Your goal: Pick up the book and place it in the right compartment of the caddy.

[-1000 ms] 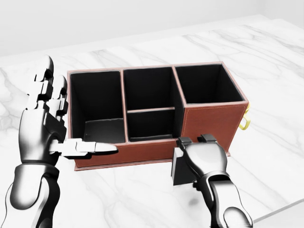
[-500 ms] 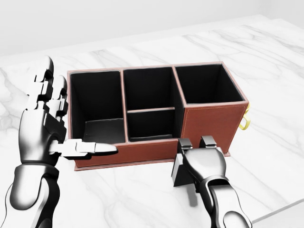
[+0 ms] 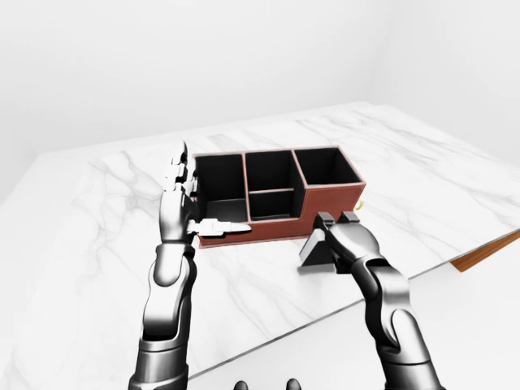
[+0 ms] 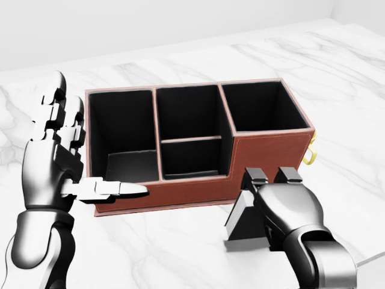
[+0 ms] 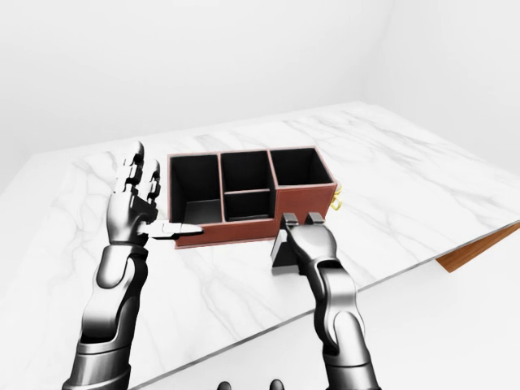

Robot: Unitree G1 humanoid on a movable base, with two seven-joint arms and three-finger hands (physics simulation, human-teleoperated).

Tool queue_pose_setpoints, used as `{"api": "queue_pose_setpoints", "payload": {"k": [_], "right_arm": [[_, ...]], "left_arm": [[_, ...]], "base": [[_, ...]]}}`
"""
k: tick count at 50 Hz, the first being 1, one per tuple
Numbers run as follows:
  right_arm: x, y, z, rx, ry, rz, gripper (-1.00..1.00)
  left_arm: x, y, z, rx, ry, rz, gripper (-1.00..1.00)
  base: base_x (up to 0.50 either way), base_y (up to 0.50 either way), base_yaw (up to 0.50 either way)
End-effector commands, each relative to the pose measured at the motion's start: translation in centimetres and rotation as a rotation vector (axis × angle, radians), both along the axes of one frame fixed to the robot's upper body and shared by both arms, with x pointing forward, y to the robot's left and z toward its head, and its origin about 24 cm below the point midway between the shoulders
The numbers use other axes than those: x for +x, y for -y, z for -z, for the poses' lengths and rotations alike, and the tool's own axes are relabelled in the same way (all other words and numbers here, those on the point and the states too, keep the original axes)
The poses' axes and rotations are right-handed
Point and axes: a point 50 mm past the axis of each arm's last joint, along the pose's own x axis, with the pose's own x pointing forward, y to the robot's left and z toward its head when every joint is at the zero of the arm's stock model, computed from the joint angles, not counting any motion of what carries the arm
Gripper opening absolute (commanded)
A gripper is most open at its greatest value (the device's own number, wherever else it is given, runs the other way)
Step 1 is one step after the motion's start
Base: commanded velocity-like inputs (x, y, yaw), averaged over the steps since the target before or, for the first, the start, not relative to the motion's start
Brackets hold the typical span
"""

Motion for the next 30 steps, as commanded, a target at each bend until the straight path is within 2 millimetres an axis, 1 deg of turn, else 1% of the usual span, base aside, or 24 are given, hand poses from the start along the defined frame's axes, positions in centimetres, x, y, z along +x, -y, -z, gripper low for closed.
{"api": "queue_pose_setpoints", "payload": {"k": [1,5,8,9,11,16,19,21,22,24,25,29,30], "right_arm": [[-3.0,1.4,-5.3,-0.03,0.145,0.025,-1.0],[-4.5,1.9,-7.5,-0.014,0.251,0.032,-1.0],[-6.6,2.9,-9.0,-0.004,0.334,0.034,-1.0],[-7.4,3.2,-9.8,0.01,0.377,0.035,-1.0],[-8.0,3.5,-11.1,-0.002,0.445,0.036,-1.0],[-9.3,4.0,-14.4,0.056,0.632,0.054,-1.0],[-9.4,3.7,-16.6,0.006,0.748,0.023,-1.0],[-9.2,3.4,-17.3,-0.017,0.785,0.002,-1.0],[-9.2,3.4,-17.4,-0.018,0.786,0.0,-1.0],[-8.9,3.0,-18.2,-0.033,0.826,-0.023,-1.0],[-8.5,2.8,-18.8,-0.047,0.85,-0.039,-1.0],[-7.3,2.7,-19.5,-0.054,0.847,-0.066,-1.0],[-7.3,2.7,-19.5,-0.055,0.846,-0.068,-1.0]], "left_arm": [[-0.1,-0.1,0.0,-0.005,0.003,-0.001,1.0],[-0.2,-0.1,-0.3,-0.006,0.012,-0.001,1.0],[-0.2,-0.2,-0.4,-0.007,0.019,-0.003,1.0],[-0.2,-0.2,-0.5,-0.008,0.02,-0.004,1.0],[-0.2,-0.2,-0.5,-0.007,0.023,-0.004,1.0],[-0.2,-0.3,-0.9,-0.01,0.037,-0.006,1.0],[-0.1,-0.3,-1.0,-0.011,0.041,-0.006,1.0],[-0.1,-0.3,-1.0,-0.009,0.04,-0.005,1.0],[-0.1,-0.3,-1.0,-0.009,0.04,-0.005,1.0],[-0.1,-0.3,-1.0,-0.009,0.041,-0.005,1.0],[-0.2,-0.3,-1.0,-0.01,0.041,-0.005,1.0],[-0.2,-0.2,-0.9,-0.009,0.038,-0.003,1.0],[-0.2,-0.2,-0.9,-0.009,0.038,-0.002,1.0]], "base": [[0.0,0.0,0.0],[0.0,0.0,0.0],[0.0,0.0,0.0],[0.0,0.0,0.0],[0.0,0.0,0.0],[0.0,0.0,0.0],[0.0,0.0,0.0],[0.0,0.0,0.0],[0.0,0.0,0.0],[0.0,0.0,0.0],[0.0,0.0,0.0],[0.0,0.0,0.0],[0.0,0.0,0.0]]}}
